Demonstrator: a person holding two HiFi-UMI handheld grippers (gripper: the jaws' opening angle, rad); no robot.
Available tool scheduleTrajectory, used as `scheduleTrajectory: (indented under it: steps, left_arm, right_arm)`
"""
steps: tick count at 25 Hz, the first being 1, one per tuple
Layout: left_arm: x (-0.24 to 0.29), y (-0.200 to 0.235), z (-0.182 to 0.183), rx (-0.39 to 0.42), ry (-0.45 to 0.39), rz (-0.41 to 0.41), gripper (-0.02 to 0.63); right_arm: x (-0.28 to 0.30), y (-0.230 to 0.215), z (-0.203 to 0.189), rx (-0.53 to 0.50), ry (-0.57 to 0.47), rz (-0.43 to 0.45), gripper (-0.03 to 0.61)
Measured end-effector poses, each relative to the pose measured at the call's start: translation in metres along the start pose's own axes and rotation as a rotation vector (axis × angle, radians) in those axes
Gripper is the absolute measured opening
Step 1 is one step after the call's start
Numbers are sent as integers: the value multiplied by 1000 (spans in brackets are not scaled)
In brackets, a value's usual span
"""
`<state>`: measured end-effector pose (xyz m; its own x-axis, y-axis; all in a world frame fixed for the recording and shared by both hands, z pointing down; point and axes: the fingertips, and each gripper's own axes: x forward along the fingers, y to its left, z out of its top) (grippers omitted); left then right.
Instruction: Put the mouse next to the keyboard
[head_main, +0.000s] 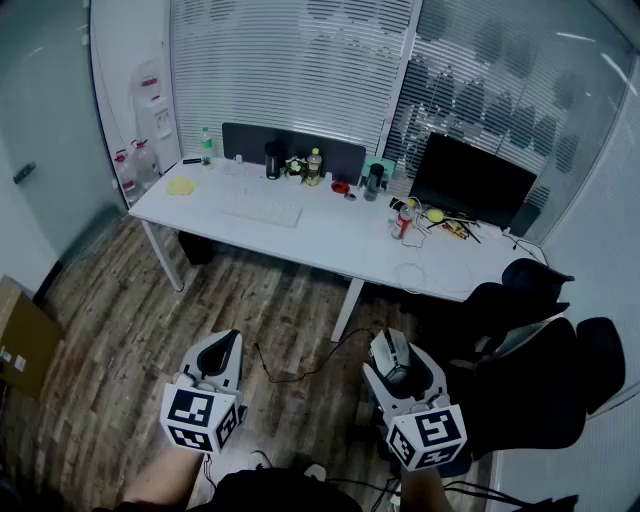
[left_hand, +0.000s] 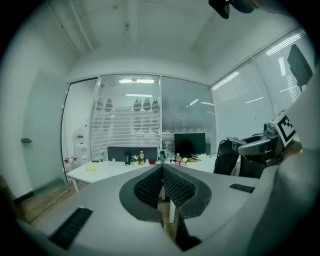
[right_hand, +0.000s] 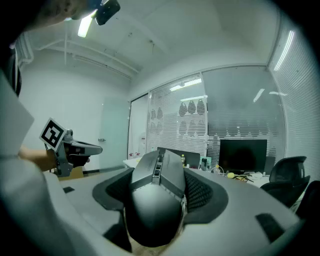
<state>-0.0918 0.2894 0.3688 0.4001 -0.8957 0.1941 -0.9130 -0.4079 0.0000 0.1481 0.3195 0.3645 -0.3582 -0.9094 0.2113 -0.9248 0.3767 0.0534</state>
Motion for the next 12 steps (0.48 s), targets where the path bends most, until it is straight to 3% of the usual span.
scheduleTrajectory:
  steps: [6, 12]
  left_arm:
    - [0, 6, -3, -33, 0, 21, 28]
    - [1, 5, -1, 1, 0, 18, 28]
  right_arm:
    - [-1, 5, 1, -14, -2, 8, 304]
    - [-3, 2, 7, 33, -31, -2, 304]
